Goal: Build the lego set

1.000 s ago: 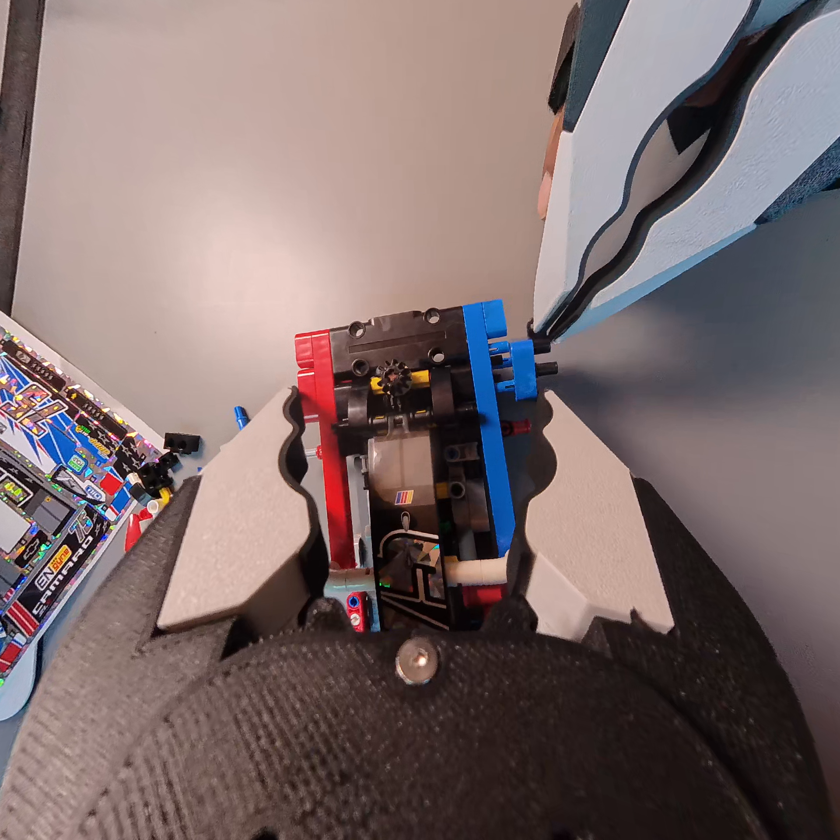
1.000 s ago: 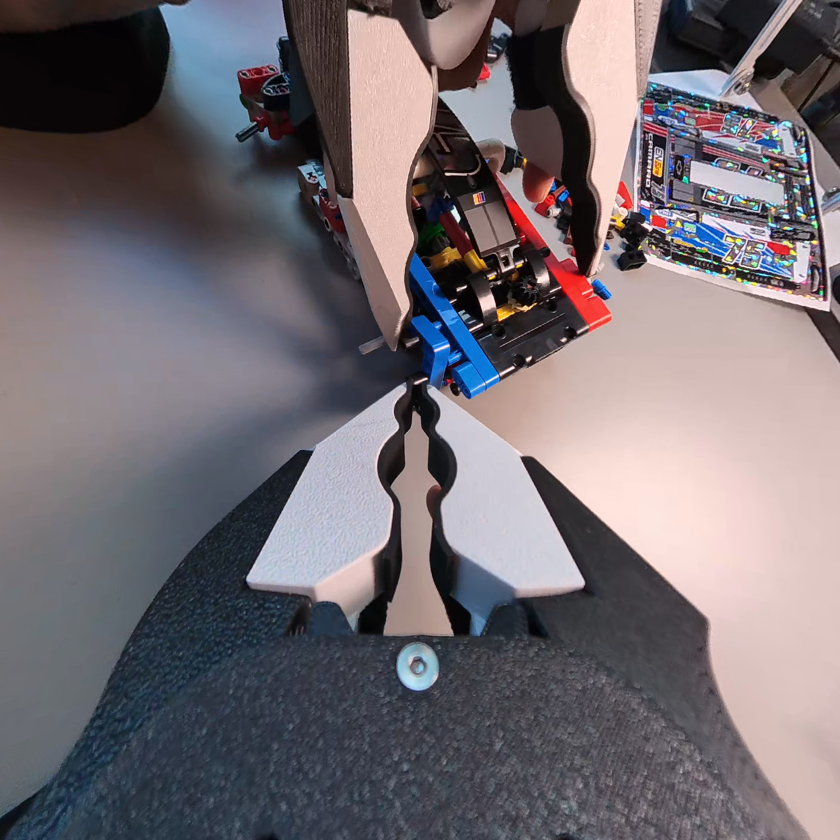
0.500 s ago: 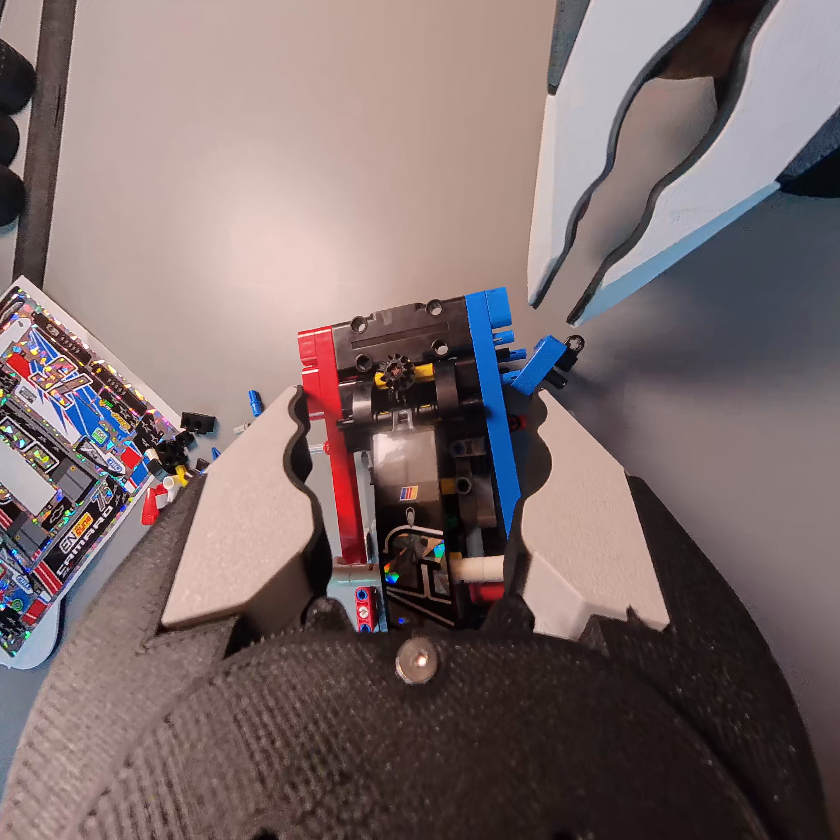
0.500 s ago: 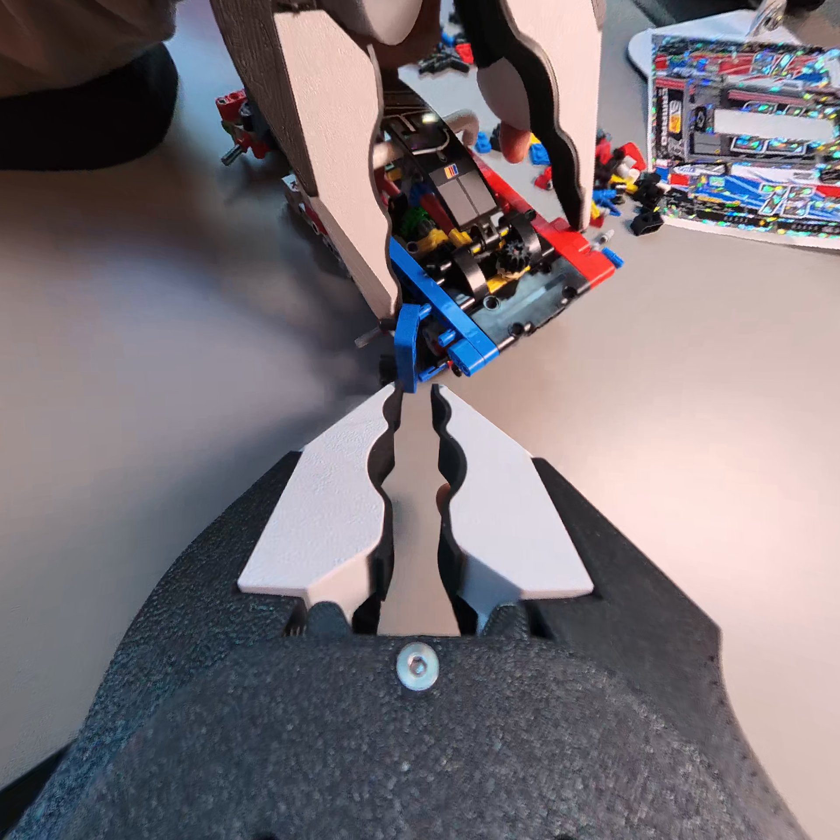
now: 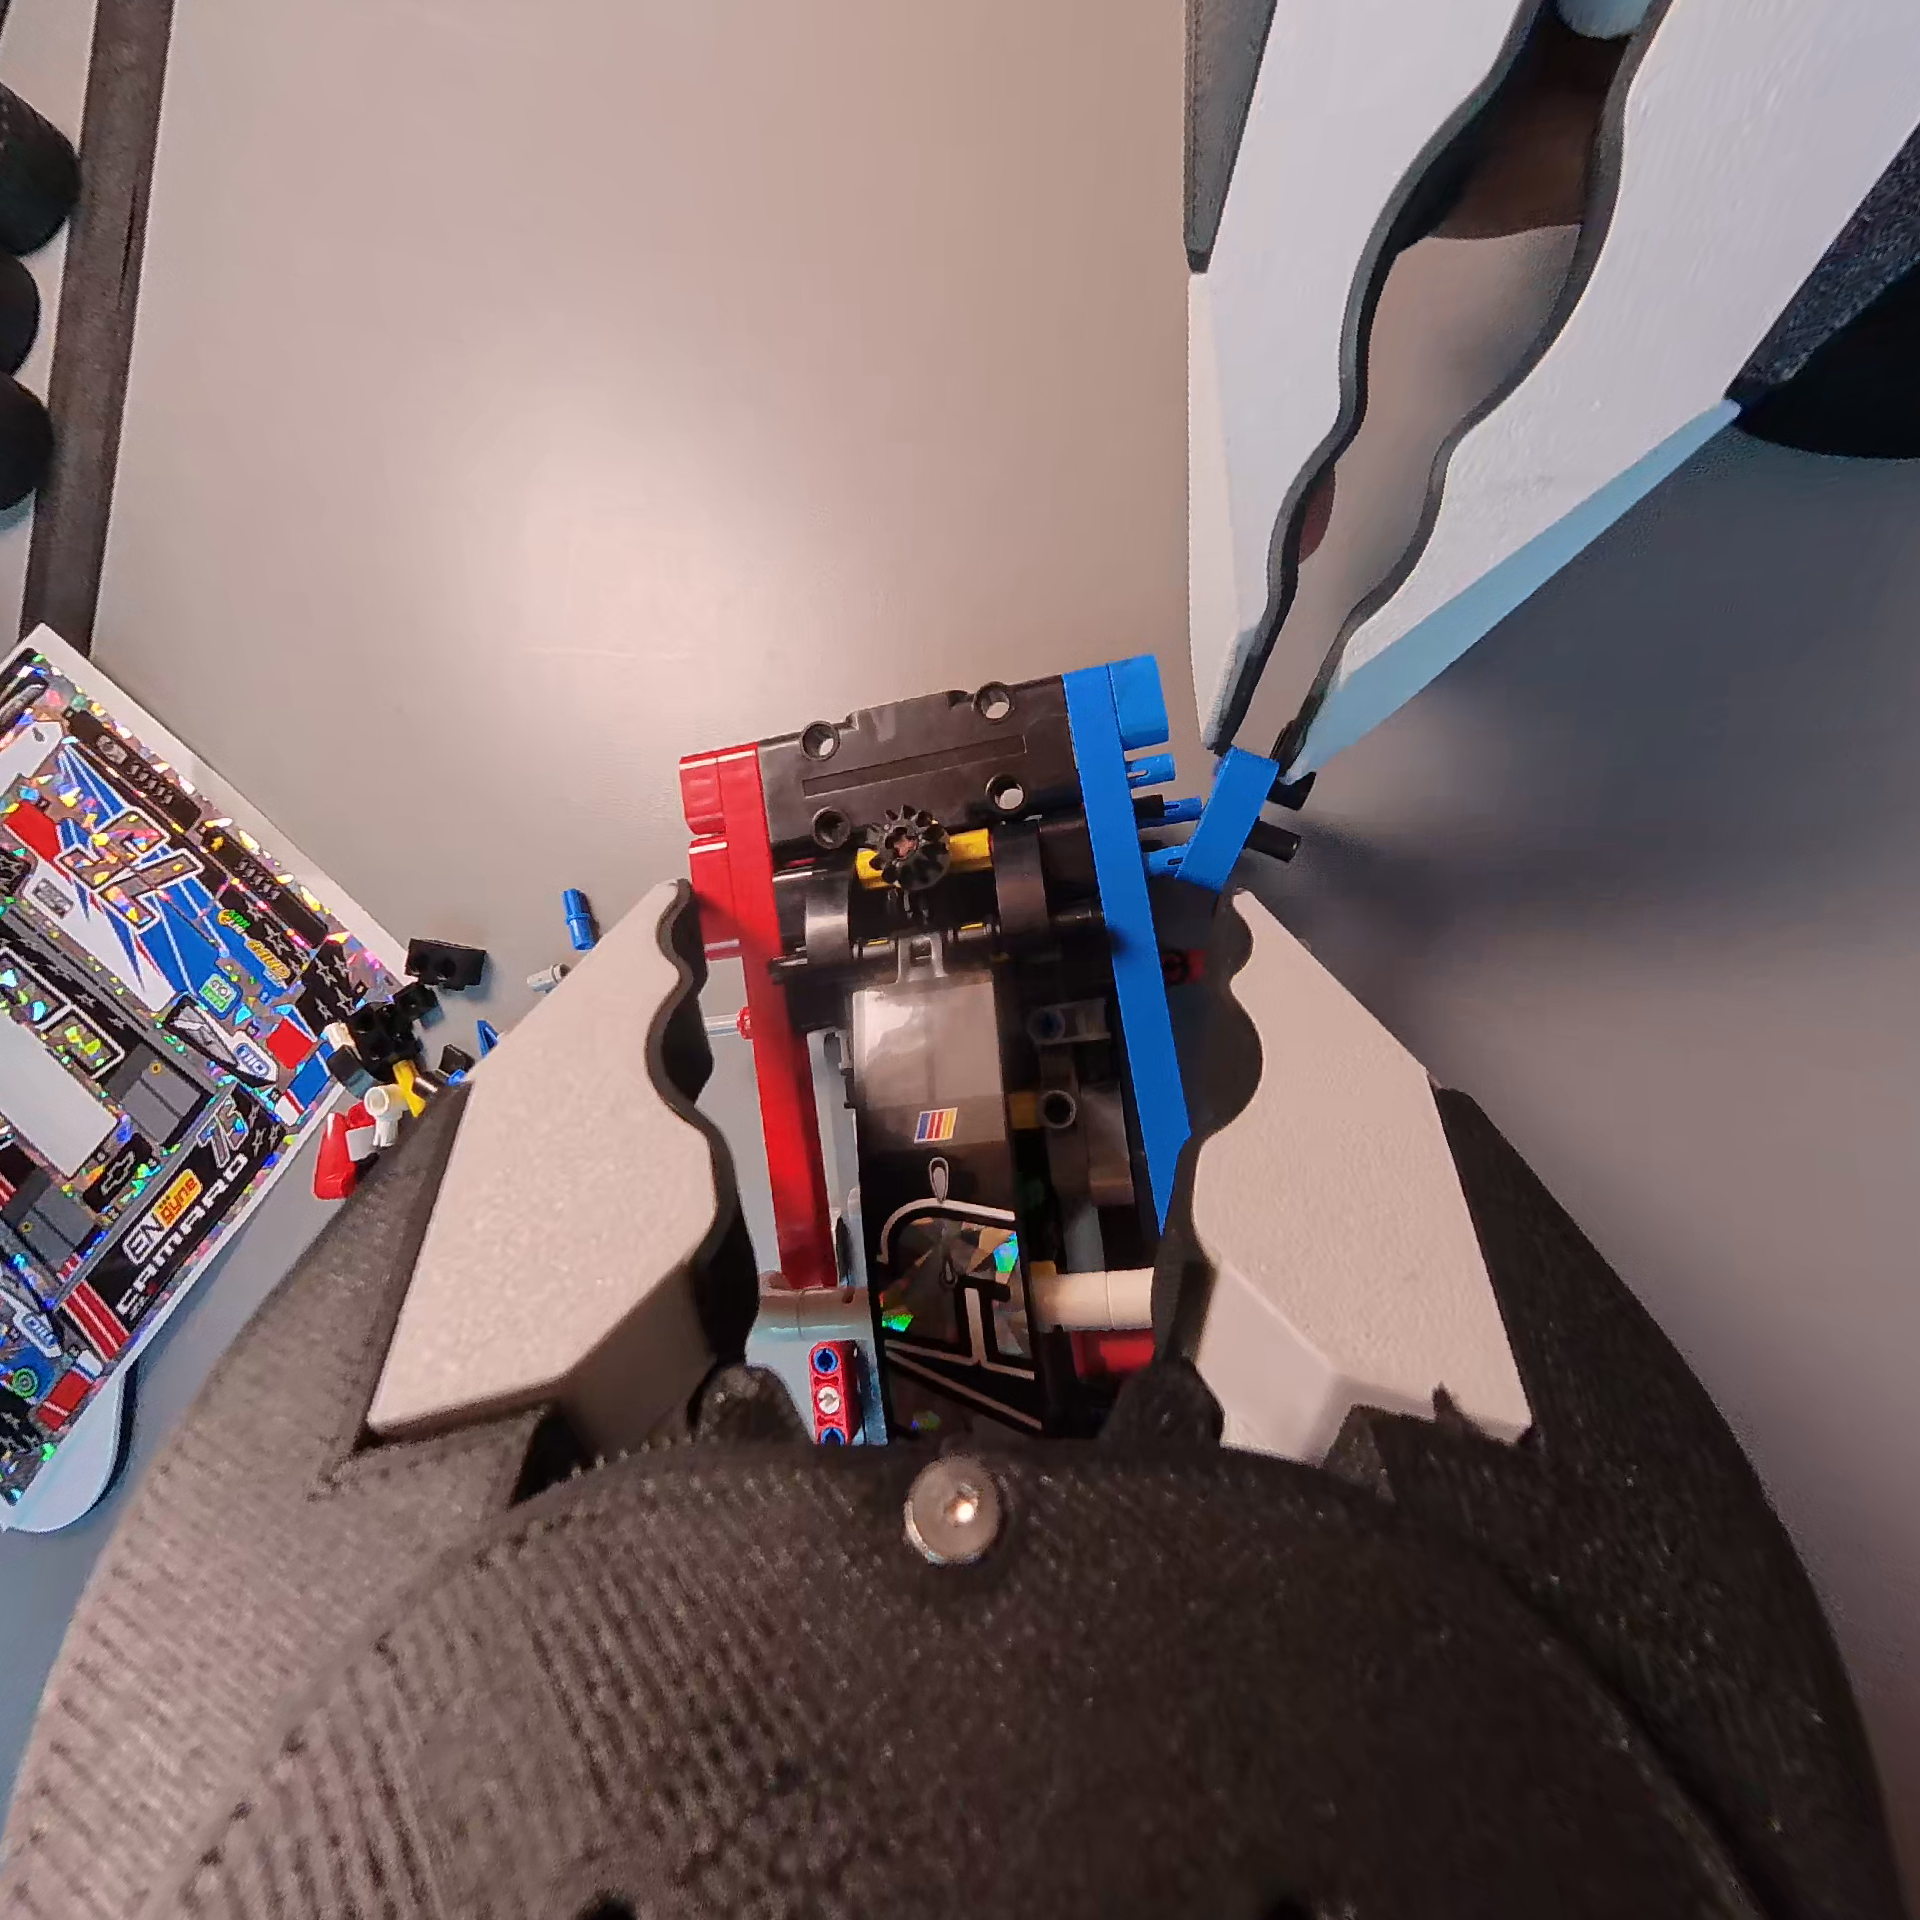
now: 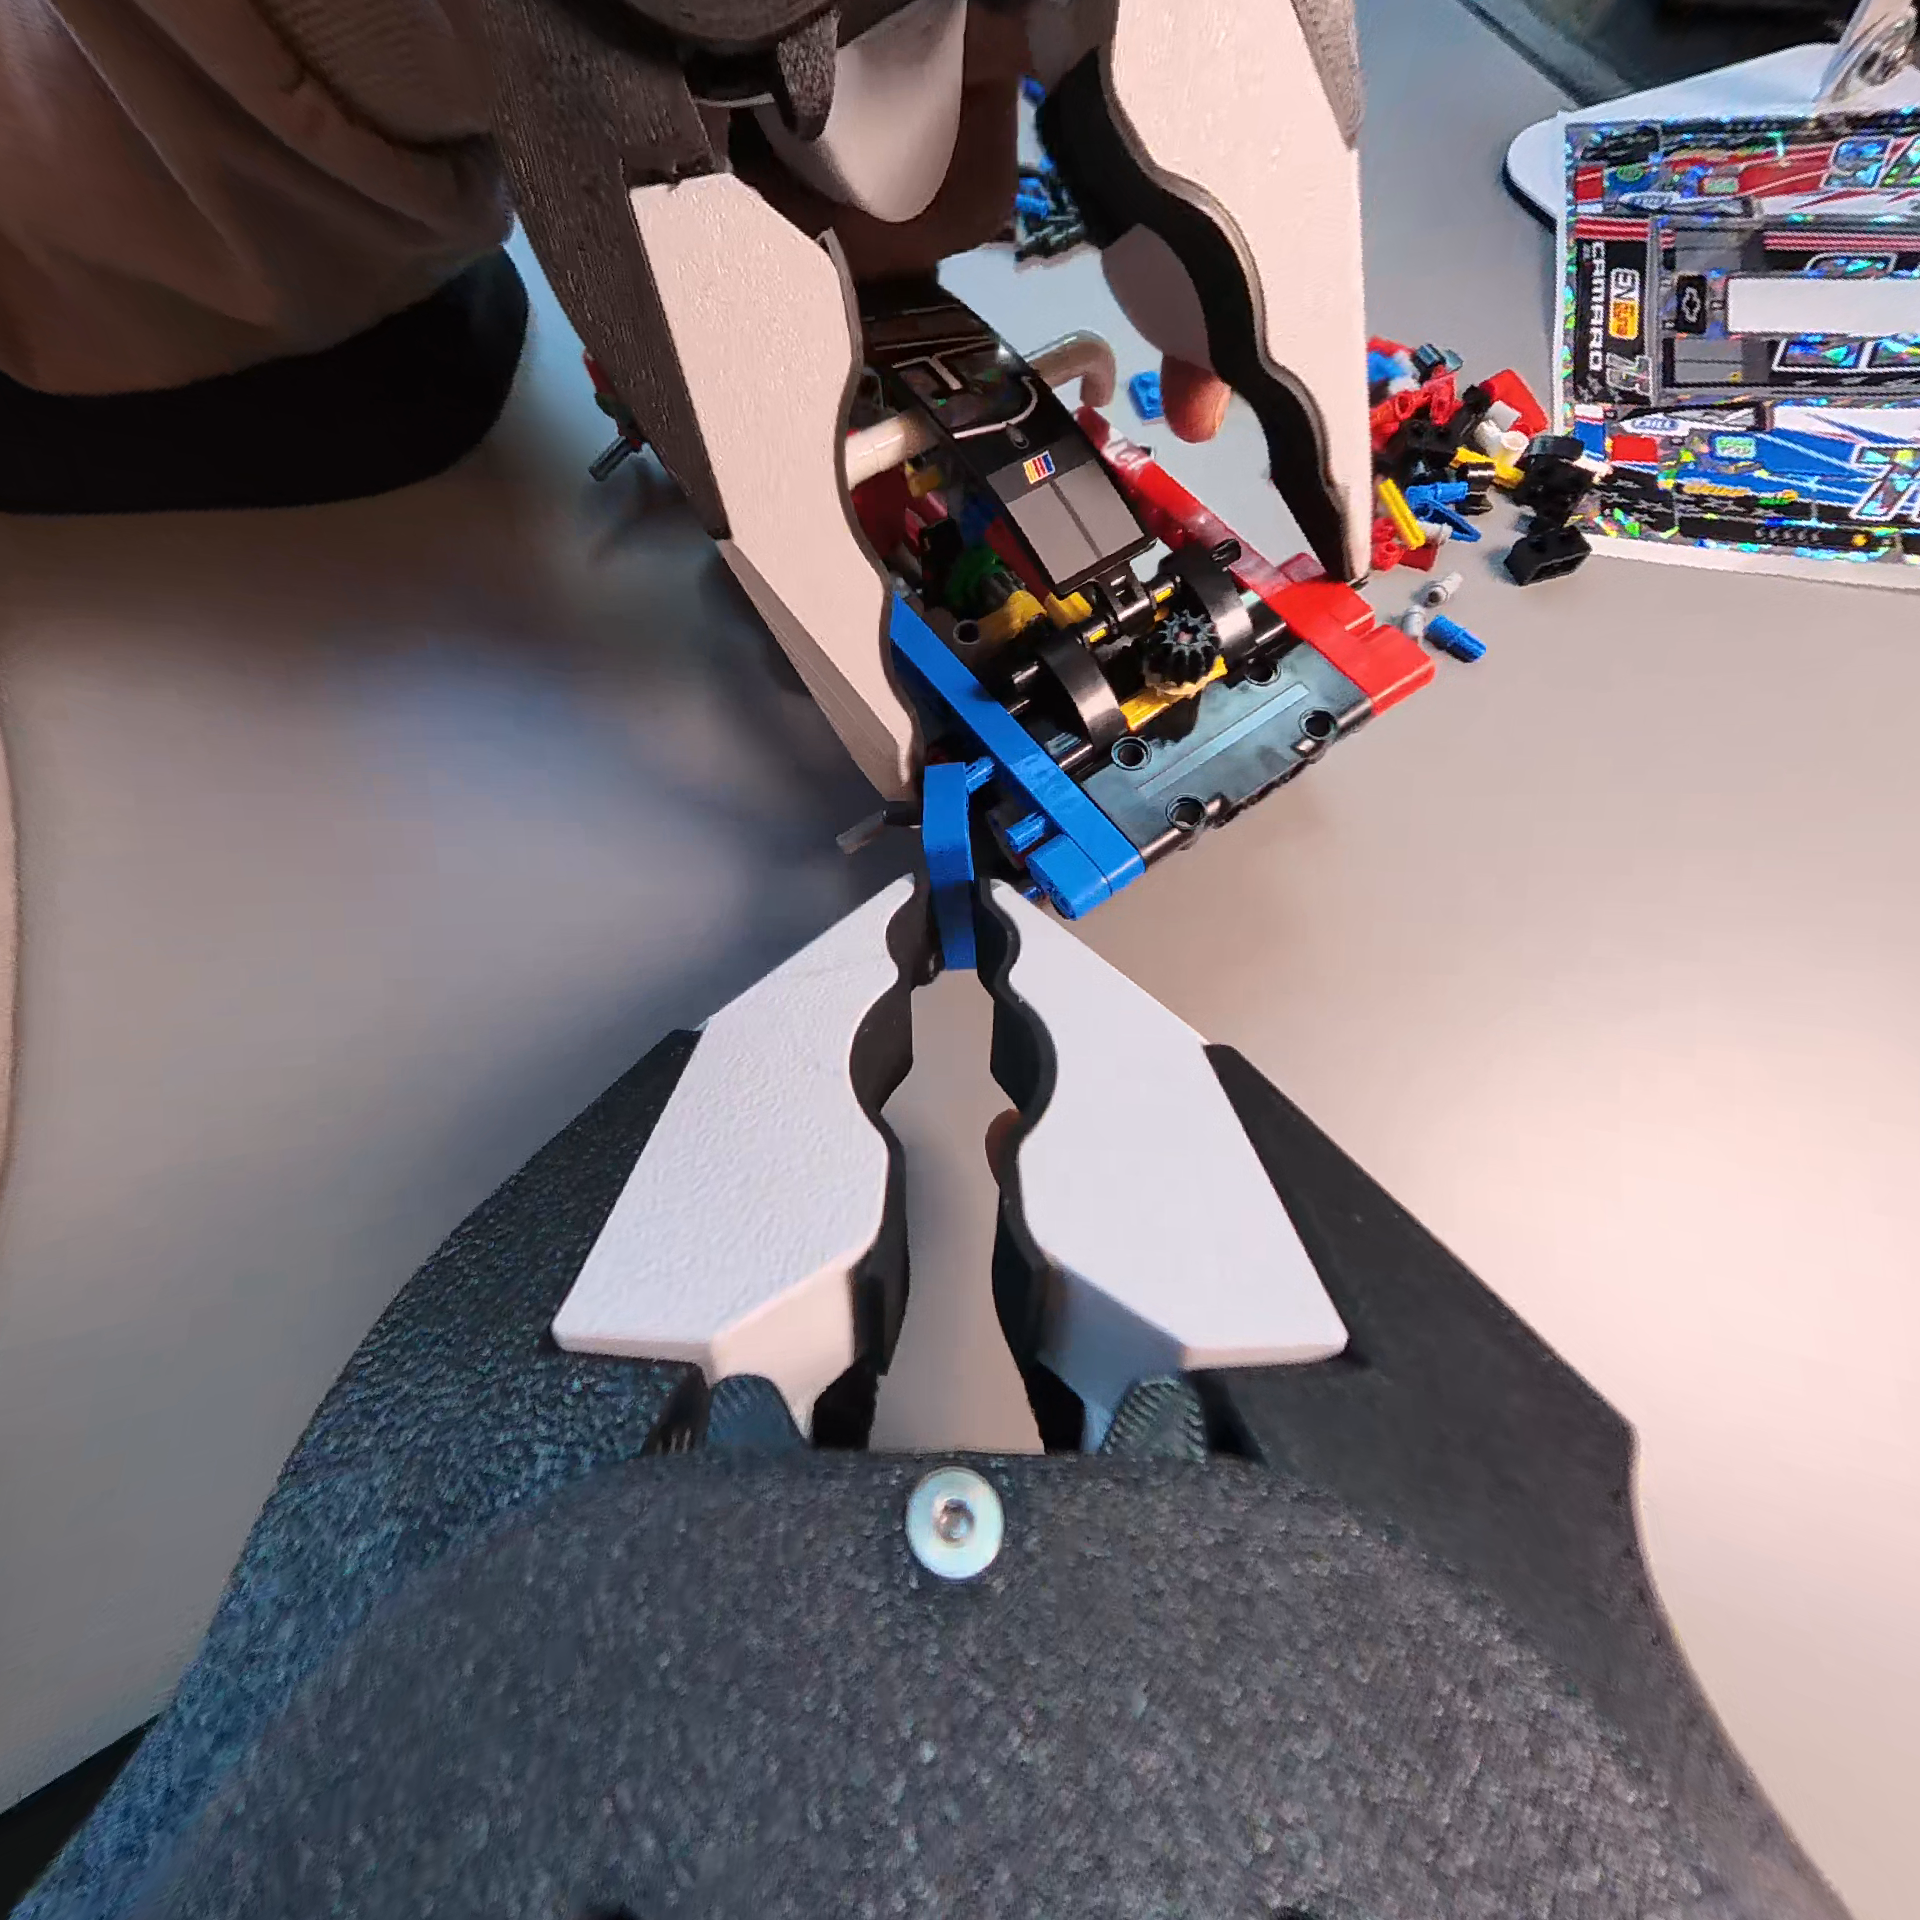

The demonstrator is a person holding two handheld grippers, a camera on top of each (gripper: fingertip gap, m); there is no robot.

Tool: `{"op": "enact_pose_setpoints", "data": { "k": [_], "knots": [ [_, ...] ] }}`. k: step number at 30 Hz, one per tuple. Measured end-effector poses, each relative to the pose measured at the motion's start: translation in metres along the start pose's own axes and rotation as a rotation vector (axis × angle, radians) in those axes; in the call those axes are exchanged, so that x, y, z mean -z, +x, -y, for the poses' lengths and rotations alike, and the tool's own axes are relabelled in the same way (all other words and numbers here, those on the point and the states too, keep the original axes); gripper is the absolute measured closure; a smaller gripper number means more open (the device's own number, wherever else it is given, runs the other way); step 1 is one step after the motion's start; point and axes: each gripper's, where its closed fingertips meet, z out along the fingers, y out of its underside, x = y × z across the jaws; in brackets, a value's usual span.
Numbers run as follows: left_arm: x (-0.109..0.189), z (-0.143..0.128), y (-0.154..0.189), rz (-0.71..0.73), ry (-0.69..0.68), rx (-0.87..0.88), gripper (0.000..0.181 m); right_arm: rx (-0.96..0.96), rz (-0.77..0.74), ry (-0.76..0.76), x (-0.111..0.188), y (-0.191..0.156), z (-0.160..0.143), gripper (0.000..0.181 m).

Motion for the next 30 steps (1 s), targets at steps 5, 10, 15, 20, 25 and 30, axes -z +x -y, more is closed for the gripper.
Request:
{"op": "enact_pose_setpoints", "data": {
  "k": [5,10,15,20,25,30],
  "knots": [
    [0.003,0.0,0.006,-0.052,0.002,-0.005,0.085,-0.033,0.056,0.022,0.001,-0.002,0.0,0.176],
    [0.008,0.0,0.014,-0.11,0.005,0.002,0.082,-0.09,0.092,0.062,0.001,-0.006,-0.002,0.181],
    [0.009,0.004,0.015,-0.136,0.026,0.054,0.083,-0.101,0.079,0.068,-0.002,-0.007,-0.003,0.181],
    [0.008,0.003,0.016,-0.123,0.007,0.06,0.077,-0.11,0.037,0.066,-0.002,-0.005,-0.002,0.181],
    [0.007,0.002,0.018,-0.107,-0.002,0.055,0.073,-0.109,-0.037,0.019,-0.003,-0.004,-0.005,0.181],
    [0.012,-0.01,0.006,-0.077,-0.039,0.044,0.077,-0.042,-0.106,-0.045,-0.001,-0.003,-0.013,0.18]
  ]
}}
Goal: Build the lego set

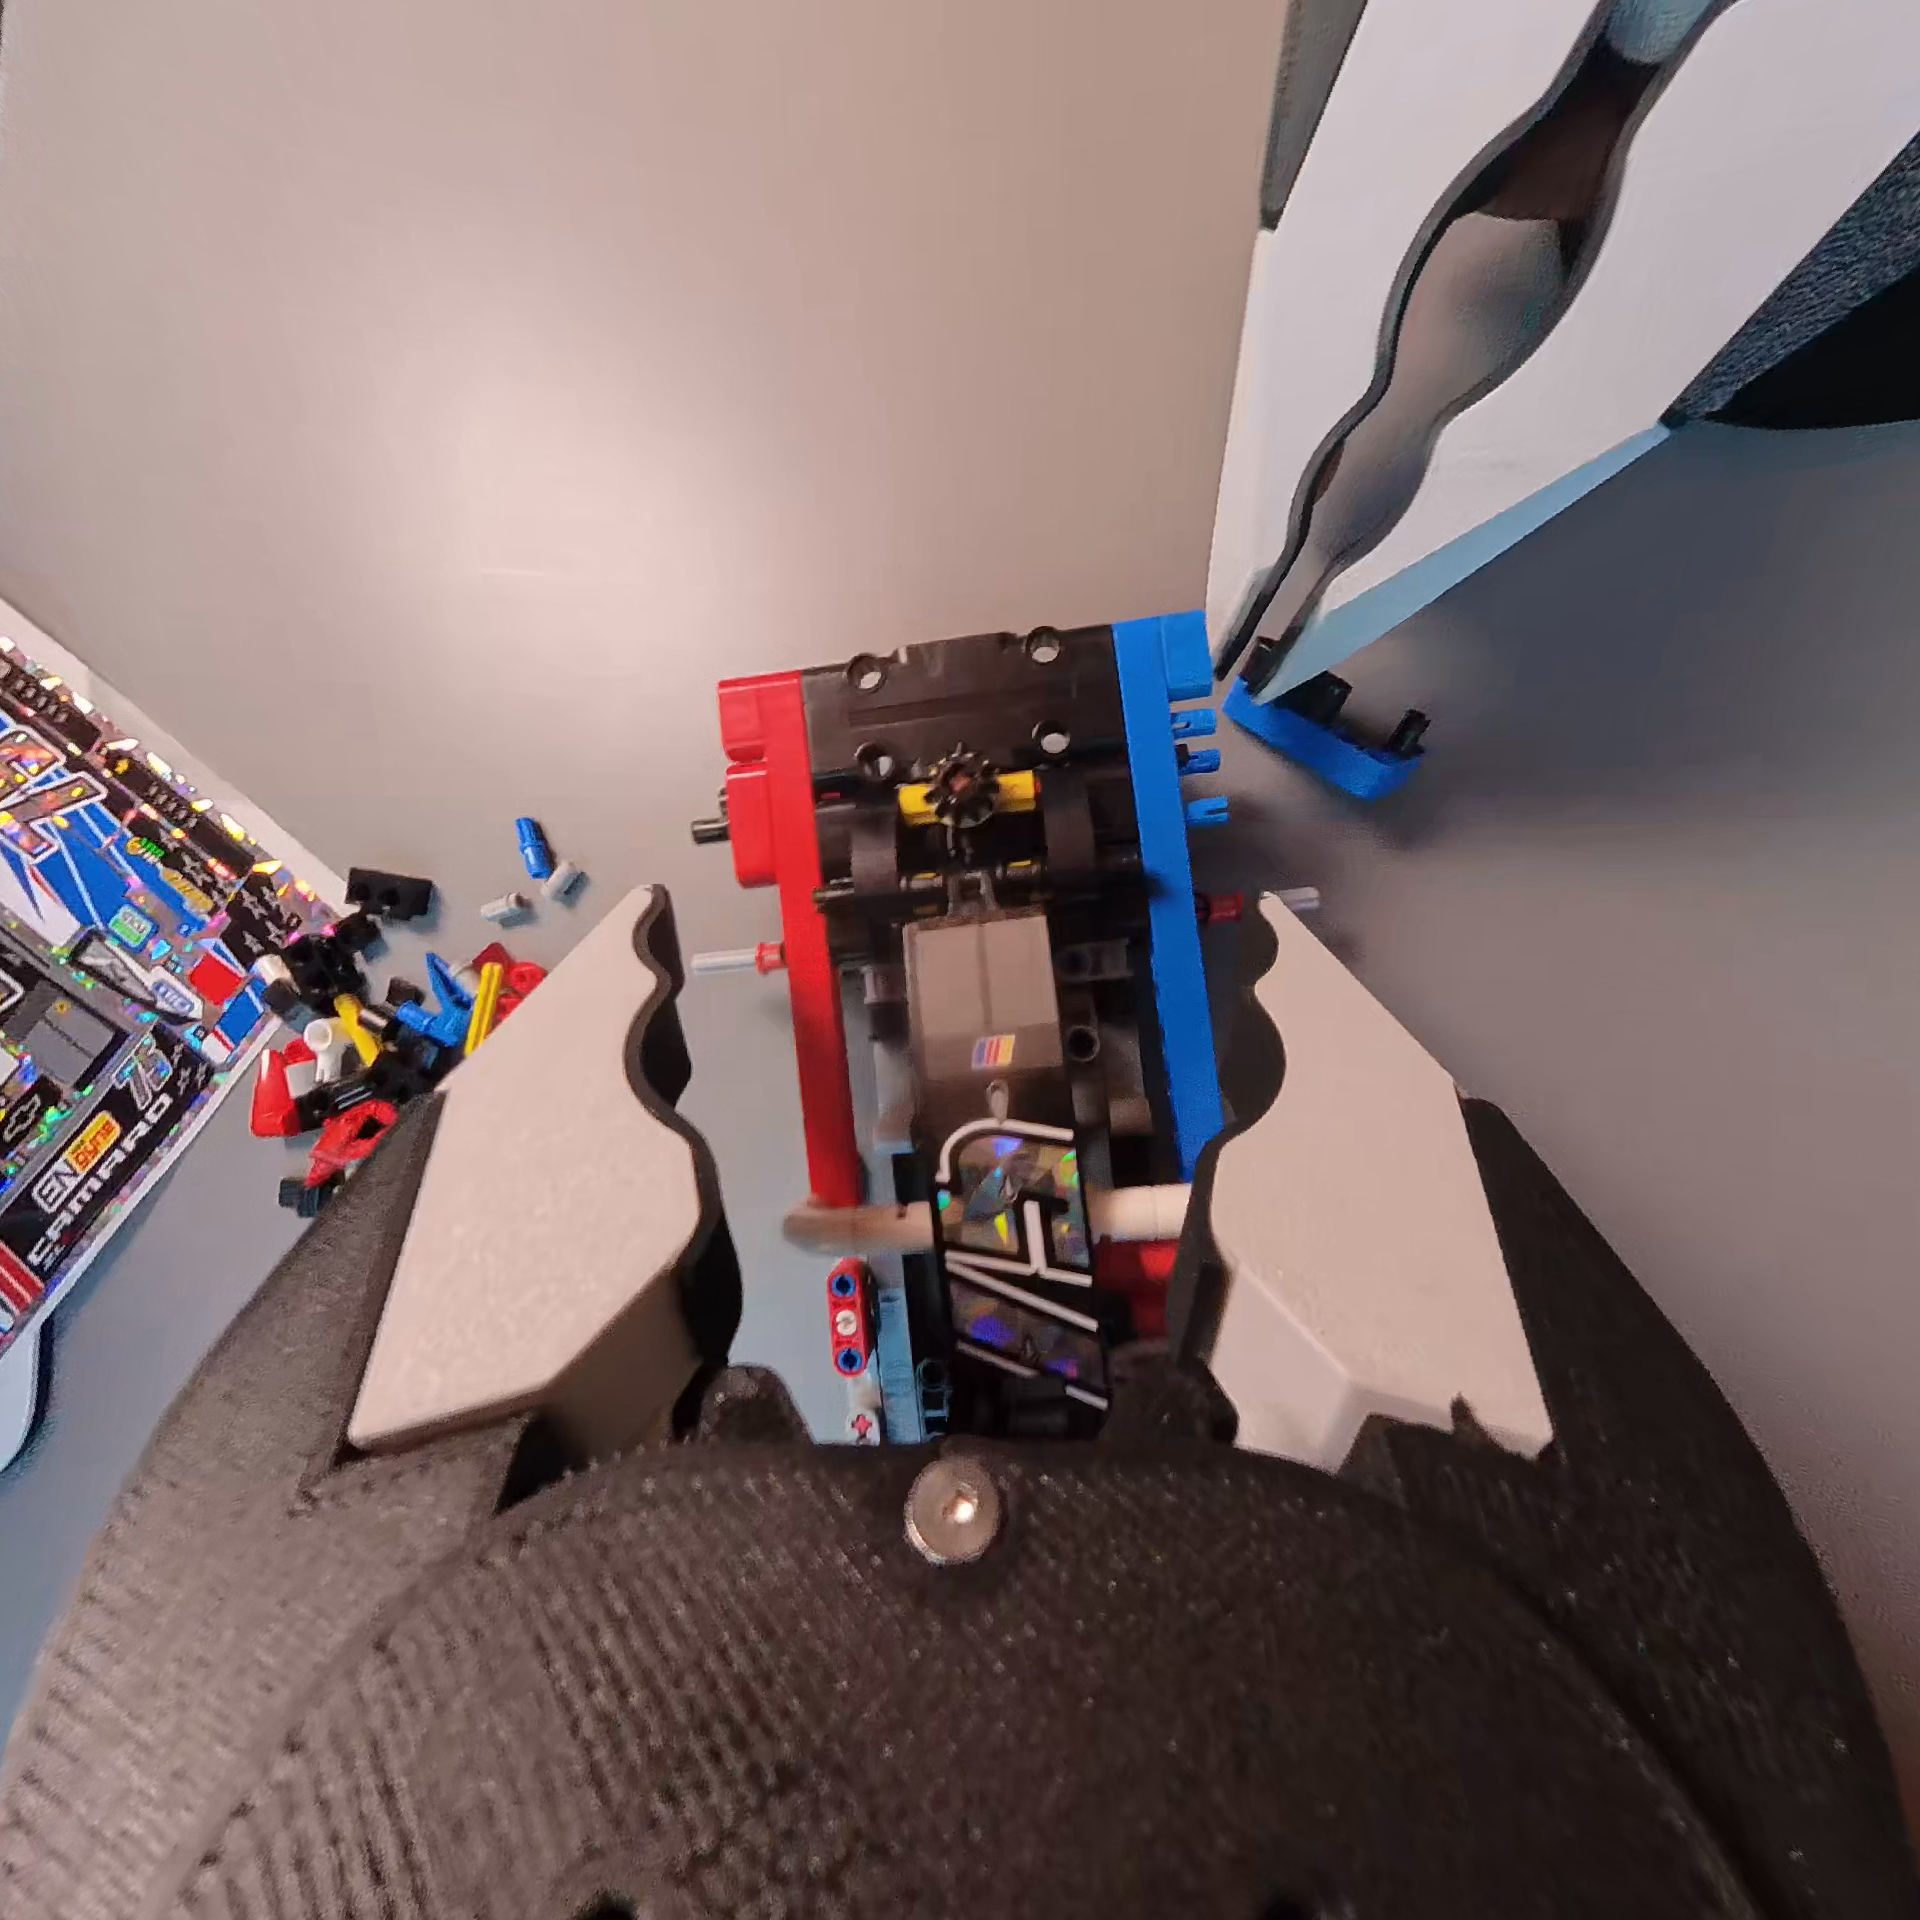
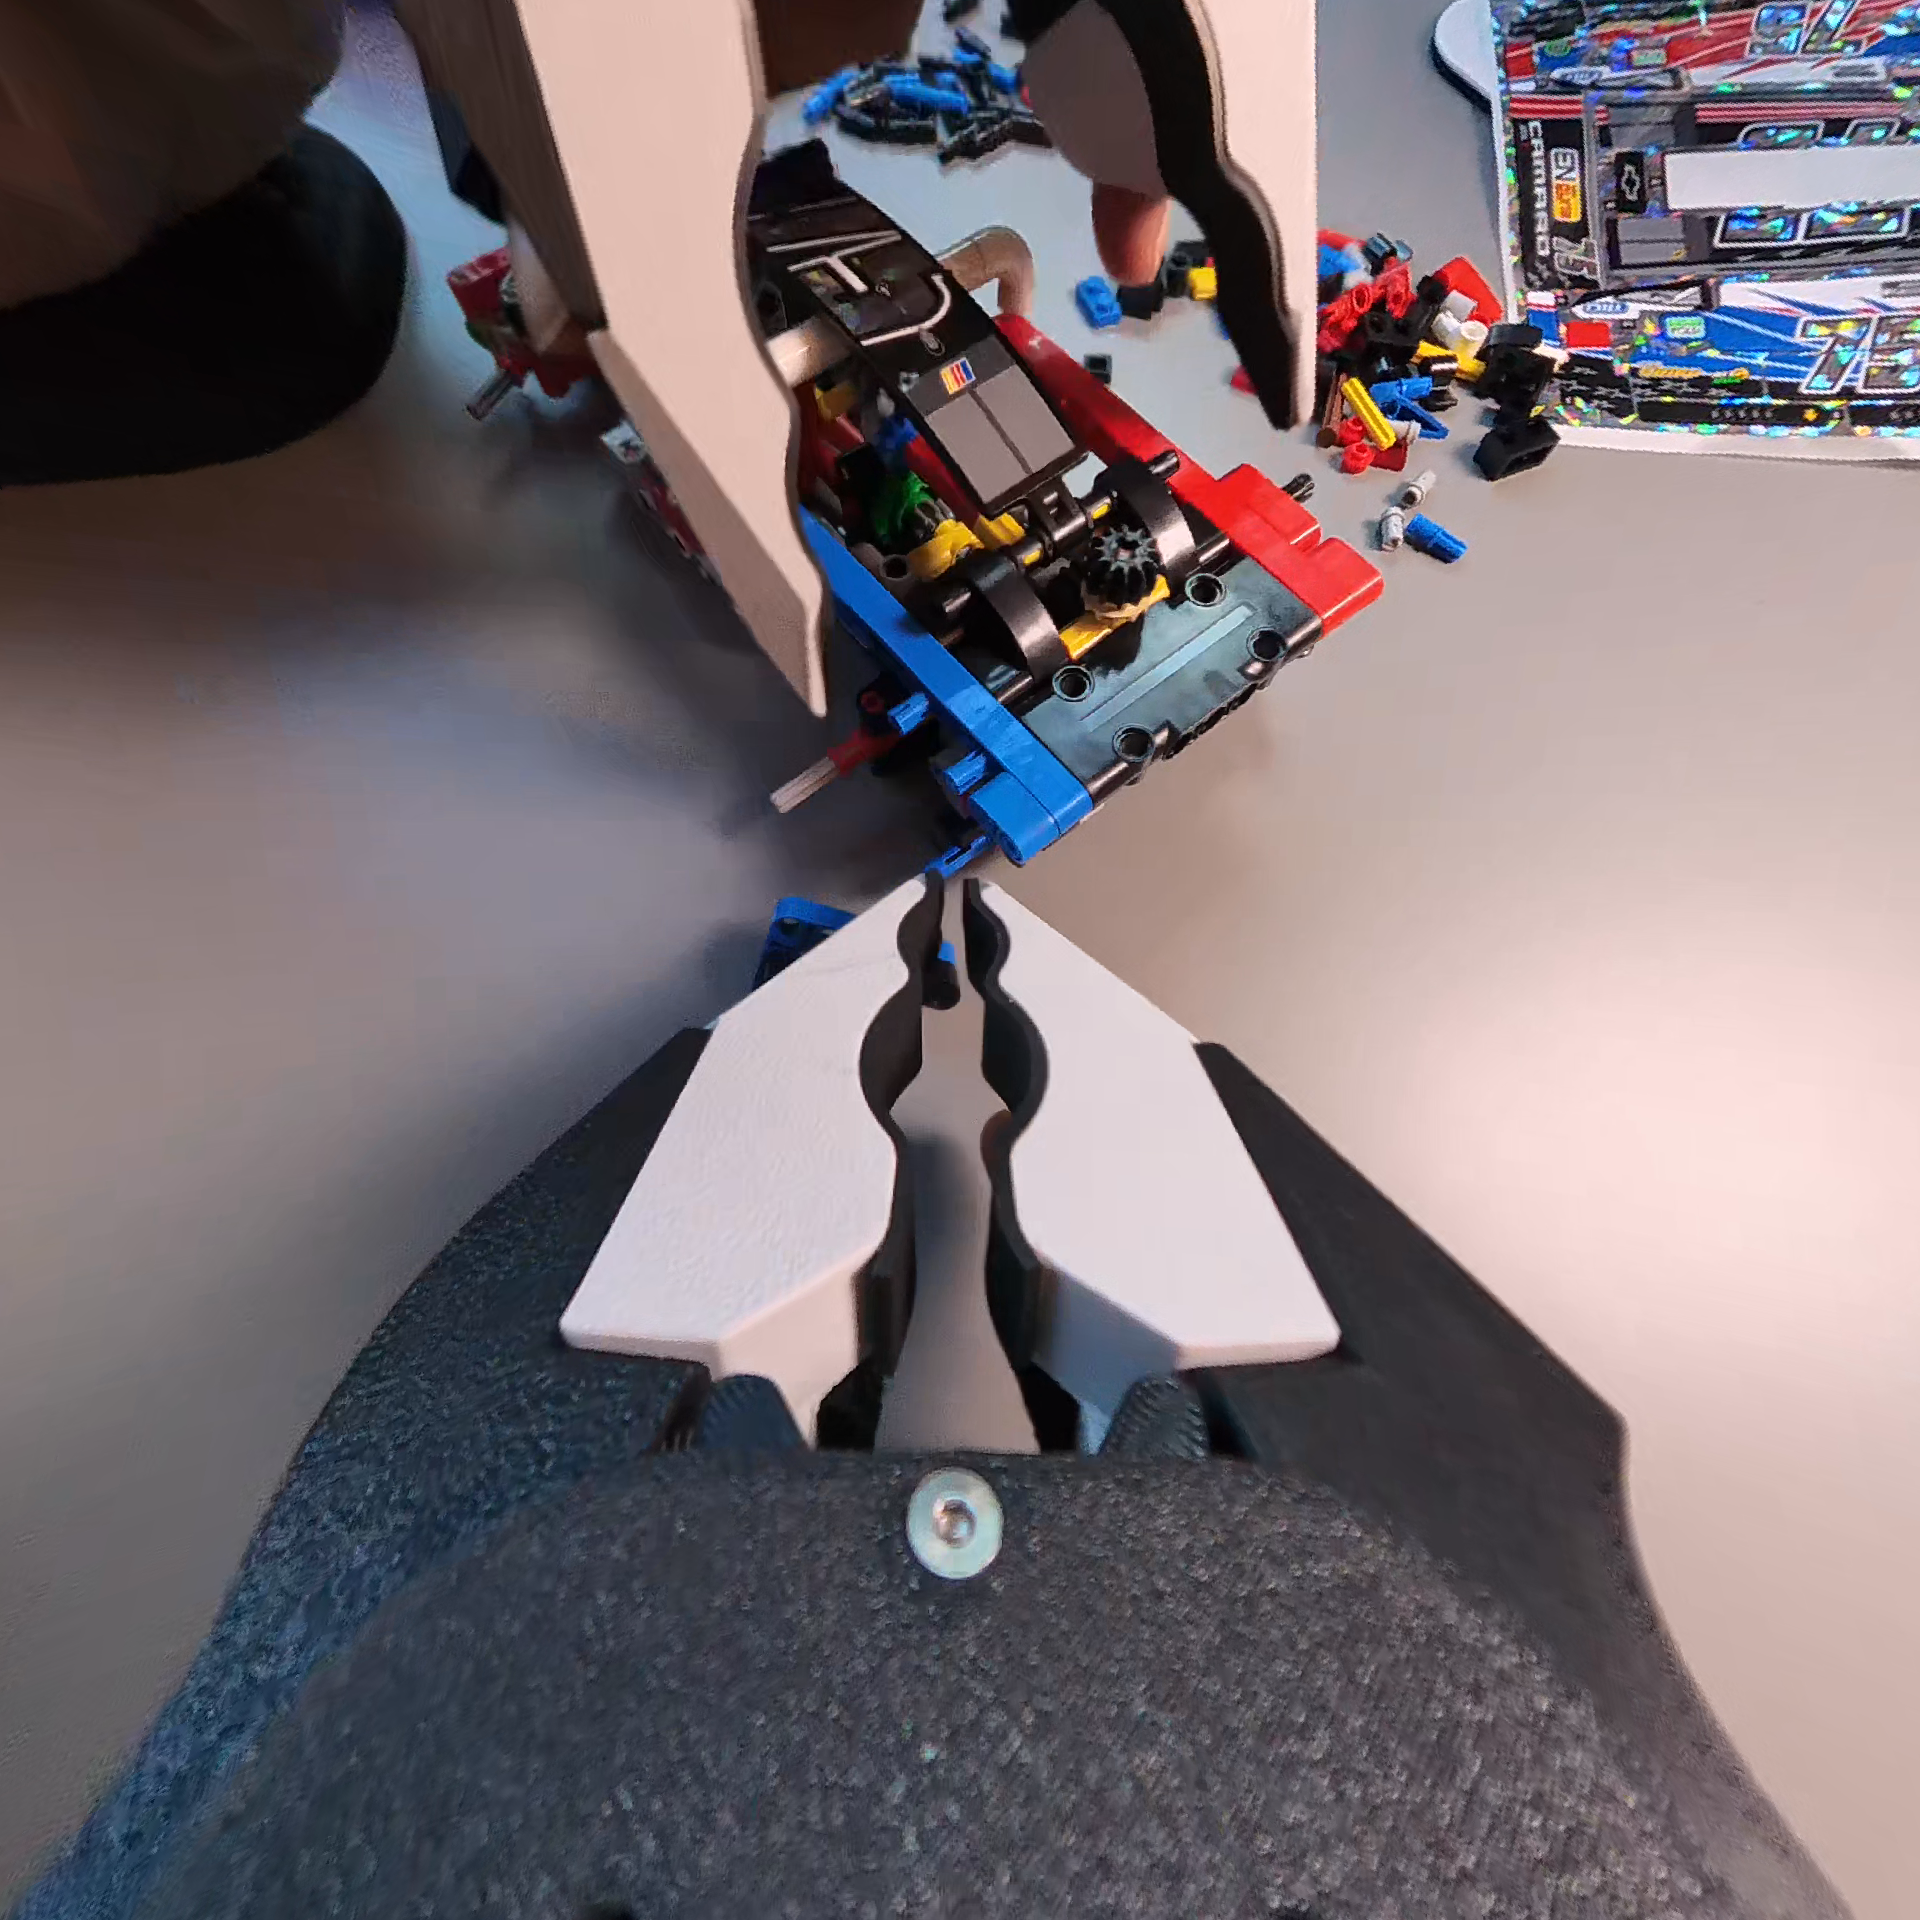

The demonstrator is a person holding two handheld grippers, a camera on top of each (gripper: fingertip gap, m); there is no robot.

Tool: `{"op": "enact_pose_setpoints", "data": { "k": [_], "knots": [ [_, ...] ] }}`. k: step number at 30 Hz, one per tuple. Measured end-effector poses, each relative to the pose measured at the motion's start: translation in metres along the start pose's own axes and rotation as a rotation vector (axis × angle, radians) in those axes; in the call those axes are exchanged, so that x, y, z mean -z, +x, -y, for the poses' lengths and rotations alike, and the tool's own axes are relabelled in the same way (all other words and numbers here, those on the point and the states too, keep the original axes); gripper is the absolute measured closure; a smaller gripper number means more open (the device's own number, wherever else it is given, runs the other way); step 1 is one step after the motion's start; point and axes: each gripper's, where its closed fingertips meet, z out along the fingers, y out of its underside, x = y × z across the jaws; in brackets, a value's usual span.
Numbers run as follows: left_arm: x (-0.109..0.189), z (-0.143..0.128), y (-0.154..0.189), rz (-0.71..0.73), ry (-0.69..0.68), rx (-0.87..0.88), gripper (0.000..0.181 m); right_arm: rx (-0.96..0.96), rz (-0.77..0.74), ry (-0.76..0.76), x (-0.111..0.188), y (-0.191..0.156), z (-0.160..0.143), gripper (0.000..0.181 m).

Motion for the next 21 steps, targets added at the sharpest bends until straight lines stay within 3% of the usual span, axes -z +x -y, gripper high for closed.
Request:
{"op": "enact_pose_setpoints", "data": {
  "k": [6,8,14,18,21],
  "knots": [
    [0.034,-0.034,-0.009,-0.099,0.03,0.128,0.081,-0.029,-0.036,-0.022,0.016,0.007,0.0,0.157],
    [0.043,-0.05,0.001,-0.165,0.009,0.15,0.075,-0.069,-0.06,-0.029,0.011,0.011,0.0,0.147],
    [0.076,-0.076,0.007,-0.142,0.064,0.171,0.075,-0.092,-0.061,-0.052,-0.014,-0.009,0.01,0.126],
    [0.075,-0.127,0.01,-0.091,-0.08,0.123,0.072,-0.103,-0.048,-0.085,-0.022,-0.033,0.011,0.112],
    [0.06,-0.142,0.011,-0.036,-0.136,0.093,0.082,-0.114,-0.053,-0.078,-0.029,-0.039,0.015,0.112]
  ]
}}
